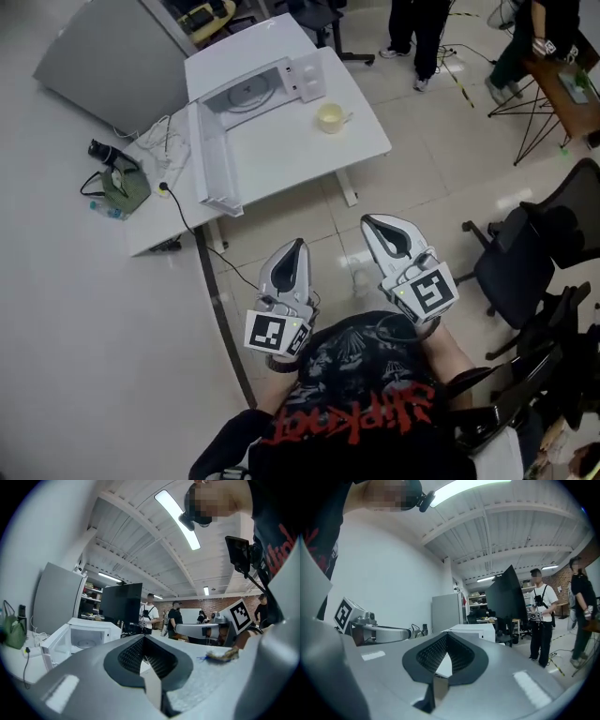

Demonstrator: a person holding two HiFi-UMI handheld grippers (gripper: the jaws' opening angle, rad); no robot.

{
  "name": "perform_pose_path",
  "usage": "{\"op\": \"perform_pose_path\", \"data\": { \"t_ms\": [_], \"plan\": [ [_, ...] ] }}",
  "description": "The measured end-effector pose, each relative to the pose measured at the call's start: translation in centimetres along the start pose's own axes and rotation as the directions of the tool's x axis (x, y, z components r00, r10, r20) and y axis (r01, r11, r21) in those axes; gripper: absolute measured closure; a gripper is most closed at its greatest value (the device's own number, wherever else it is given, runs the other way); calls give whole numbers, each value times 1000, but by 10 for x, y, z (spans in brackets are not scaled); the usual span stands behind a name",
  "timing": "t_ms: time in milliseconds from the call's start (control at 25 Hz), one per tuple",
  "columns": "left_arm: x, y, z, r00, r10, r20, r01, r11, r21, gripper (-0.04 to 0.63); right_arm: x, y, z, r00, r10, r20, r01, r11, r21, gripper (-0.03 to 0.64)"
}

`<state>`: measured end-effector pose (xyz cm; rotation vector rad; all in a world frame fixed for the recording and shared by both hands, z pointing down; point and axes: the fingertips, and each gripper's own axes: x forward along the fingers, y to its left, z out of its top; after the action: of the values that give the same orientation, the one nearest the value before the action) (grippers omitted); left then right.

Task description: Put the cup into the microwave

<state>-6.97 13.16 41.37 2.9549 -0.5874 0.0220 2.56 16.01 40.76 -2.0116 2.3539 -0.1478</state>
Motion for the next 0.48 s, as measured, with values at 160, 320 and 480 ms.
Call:
{"op": "perform_pose_path", "data": {
  "t_ms": [160, 320, 480],
  "plan": [
    [36, 24, 4, 998, 55, -8, -54, 998, 16, 591, 31, -38, 0, 999, 46, 3, -46, 999, -19, 614],
    [62, 58, 7, 996, 84, -20, -84, 996, 16, 591, 76, -51, -3, 997, 74, -19, -73, 997, 16, 614],
    [92, 106, -1, 997, 67, -32, -66, 998, 21, 591, 136, -58, -13, 995, 83, -49, -82, 996, 19, 614]
  ]
}}
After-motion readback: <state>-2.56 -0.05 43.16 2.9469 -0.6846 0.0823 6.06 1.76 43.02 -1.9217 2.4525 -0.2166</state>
